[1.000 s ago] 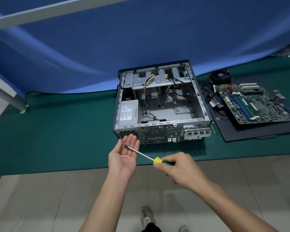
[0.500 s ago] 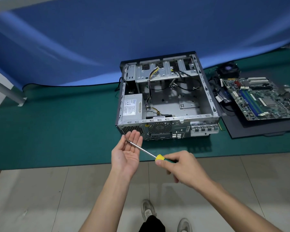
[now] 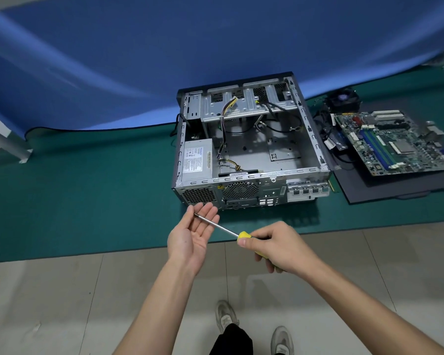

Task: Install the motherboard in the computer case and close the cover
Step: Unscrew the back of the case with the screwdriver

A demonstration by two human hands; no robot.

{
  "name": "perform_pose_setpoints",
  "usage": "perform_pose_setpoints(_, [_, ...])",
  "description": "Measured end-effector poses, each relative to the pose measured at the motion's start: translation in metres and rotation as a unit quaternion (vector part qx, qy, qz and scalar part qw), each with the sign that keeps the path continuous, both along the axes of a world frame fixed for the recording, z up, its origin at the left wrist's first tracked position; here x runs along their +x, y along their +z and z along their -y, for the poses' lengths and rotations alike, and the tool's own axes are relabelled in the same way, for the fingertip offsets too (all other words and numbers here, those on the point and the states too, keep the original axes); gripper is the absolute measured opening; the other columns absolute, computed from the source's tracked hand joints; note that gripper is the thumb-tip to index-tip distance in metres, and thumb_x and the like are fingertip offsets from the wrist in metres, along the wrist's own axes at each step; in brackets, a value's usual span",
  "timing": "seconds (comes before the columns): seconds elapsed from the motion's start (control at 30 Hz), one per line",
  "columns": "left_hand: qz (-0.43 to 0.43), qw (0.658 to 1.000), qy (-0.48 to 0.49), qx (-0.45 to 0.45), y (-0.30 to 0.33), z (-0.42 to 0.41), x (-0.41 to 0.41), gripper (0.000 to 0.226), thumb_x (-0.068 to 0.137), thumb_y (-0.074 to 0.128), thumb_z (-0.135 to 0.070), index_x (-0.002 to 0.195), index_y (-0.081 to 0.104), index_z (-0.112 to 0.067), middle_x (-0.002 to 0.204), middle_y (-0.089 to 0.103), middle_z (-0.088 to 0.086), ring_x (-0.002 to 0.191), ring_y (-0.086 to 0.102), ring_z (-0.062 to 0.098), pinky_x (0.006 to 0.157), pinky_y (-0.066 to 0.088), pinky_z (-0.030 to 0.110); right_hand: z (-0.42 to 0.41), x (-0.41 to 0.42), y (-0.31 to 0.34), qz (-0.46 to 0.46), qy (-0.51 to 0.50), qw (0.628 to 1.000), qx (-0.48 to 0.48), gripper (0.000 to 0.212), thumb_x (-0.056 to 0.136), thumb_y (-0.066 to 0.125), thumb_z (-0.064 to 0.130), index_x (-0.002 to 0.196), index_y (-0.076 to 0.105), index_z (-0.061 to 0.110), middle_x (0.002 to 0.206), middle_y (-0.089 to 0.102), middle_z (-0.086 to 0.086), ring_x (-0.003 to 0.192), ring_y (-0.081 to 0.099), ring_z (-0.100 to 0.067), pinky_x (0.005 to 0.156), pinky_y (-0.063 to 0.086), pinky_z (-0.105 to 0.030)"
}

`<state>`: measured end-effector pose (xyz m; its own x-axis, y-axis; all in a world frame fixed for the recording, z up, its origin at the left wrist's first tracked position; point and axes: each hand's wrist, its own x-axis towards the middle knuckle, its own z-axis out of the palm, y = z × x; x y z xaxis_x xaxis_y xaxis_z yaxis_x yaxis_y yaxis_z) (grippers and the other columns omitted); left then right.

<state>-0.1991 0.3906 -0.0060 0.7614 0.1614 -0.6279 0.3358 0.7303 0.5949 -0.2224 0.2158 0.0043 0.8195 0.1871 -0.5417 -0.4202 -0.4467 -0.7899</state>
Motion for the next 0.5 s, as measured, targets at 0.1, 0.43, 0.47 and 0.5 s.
perform_pose_setpoints(0.1, [-0.002,1.0,0.003,0.002,-0.003,0.002,-0.002,0.026,0.1,0.043,-0.02,0.094,0.059,0.0,0.081,0.073,0.014,0.074,0.072,0.022,0.057,0.058,0.029,-0.002,0.003,0.003,-0.009,0.012,1.0,-0.014,0.033,0.081,0.069,0.046,0.058,0.065,0.024,0.051,0.059,0.007,0.036,0.049,-0.014,0.037,0.03,-0.016])
perform_pose_setpoints(0.43, [-0.046,0.999,-0.01,0.004,-0.015,-0.012,0.022,0.033,0.103,0.033,-0.019,0.092,0.059,-0.002,0.07,0.072,0.007,0.064,0.069,0.016,0.073,0.055,0.03,-0.048,-0.011,-0.015,-0.106,-0.049,0.989,0.096,0.032,0.097,0.05,0.037,0.085,0.059,0.009,0.061,0.055,0.0,0.036,0.045,-0.012,0.042,0.03,-0.022])
perform_pose_setpoints(0.47, [-0.052,0.999,-0.016,0.0,-0.015,-0.014,0.026,0.033,0.103,0.033,-0.019,0.092,0.059,-0.003,0.068,0.072,0.006,0.061,0.069,0.015,0.068,0.056,0.027,-0.053,-0.012,-0.018,-0.102,-0.057,0.988,0.096,0.032,0.098,0.049,0.037,0.085,0.057,0.008,0.063,0.055,-0.001,0.037,0.046,-0.012,0.043,0.032,-0.023])
perform_pose_setpoints(0.5, [-0.056,0.998,-0.022,-0.007,-0.015,-0.016,0.03,0.033,0.103,0.032,-0.018,0.091,0.059,-0.003,0.066,0.071,0.005,0.057,0.069,0.014,0.06,0.057,0.025,-0.059,-0.013,-0.022,-0.097,-0.062,0.989,0.093,0.032,0.098,0.048,0.037,0.085,0.055,0.009,0.064,0.056,-0.001,0.037,0.047,-0.012,0.044,0.034,-0.025])
